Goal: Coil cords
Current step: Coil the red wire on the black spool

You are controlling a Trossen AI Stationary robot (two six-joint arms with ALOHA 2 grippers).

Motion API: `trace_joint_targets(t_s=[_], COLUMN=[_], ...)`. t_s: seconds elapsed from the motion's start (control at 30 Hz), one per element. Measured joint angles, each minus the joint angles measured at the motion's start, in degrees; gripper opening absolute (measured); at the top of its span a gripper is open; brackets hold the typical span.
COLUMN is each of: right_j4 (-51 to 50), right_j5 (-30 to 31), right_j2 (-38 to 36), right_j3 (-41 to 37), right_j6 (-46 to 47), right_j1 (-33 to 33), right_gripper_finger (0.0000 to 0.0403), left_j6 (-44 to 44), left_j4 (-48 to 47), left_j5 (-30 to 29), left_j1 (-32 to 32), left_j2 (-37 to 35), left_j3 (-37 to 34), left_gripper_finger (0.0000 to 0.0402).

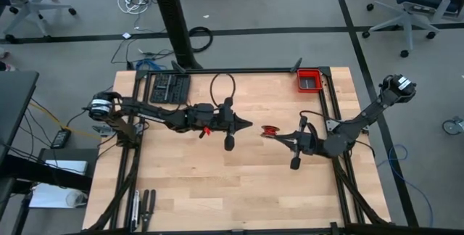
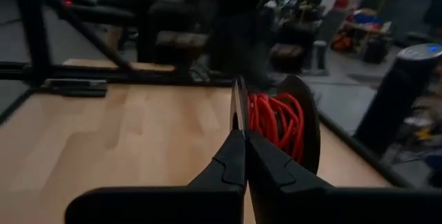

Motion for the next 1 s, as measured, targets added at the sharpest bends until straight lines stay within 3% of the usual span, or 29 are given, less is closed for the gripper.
trace_joint_targets(t_s=[0.3, 0.53, 1.0], right_j4=[-1.5, -8.2, 2.7], right_j5=[-5.1, -8.4, -15.1], right_j2=[2.1, 2.8, 10.0], right_j3=[0.0, 0.0, -8.3], right_j6=[5.5, 15.8, 24.4], right_j1=[-3.8, -4.5, -4.2], right_gripper_finger=[0.0001, 0.0001, 0.0000], left_j6=[-0.1, -0.2, -0.1], left_j4=[-0.3, -2.4, -5.6], left_j5=[0.9, 2.9, 3.0], left_j1=[-0.2, -0.2, -0.2], left_j2=[-0.3, -0.3, -0.3], left_j3=[0.0, 0.0, 0.0], left_gripper_finger=[0.0000, 0.0000, 0.0000])
